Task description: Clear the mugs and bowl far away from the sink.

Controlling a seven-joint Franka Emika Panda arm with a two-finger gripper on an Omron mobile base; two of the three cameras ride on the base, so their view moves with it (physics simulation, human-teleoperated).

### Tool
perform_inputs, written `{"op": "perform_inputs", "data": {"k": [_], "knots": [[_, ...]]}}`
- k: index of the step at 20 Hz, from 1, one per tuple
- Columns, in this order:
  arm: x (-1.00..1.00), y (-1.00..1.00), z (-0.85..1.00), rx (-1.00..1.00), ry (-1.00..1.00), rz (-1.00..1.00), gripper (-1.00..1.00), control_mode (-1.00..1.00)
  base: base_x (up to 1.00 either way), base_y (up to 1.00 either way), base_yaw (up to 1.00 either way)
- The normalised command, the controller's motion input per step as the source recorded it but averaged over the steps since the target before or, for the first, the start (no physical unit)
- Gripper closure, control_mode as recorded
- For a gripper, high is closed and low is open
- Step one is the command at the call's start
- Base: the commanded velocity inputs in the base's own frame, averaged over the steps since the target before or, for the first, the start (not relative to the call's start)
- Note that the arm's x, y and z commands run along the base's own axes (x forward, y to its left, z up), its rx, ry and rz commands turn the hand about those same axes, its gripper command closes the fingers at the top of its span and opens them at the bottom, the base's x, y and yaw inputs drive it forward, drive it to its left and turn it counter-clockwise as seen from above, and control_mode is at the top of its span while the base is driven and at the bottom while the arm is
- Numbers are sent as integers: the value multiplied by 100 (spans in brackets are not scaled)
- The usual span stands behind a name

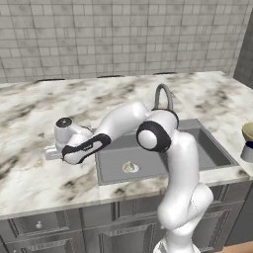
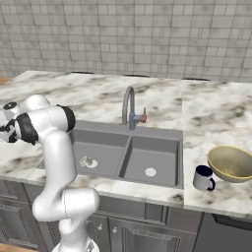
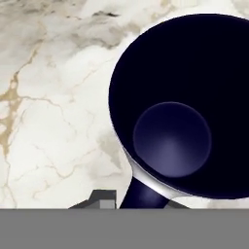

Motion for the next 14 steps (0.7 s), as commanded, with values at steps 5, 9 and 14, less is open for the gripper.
{"op": "perform_inputs", "data": {"k": [5, 9, 14], "knots": [[-21, 0, 85, -1, -1, 21, 100, -100, 0, 0, 0], [-21, -3, 98, 0, 0, 13, 100, -100, 0, 0, 0], [-20, -29, 99, 0, 0, 4, 100, -100, 0, 0, 0]]}}
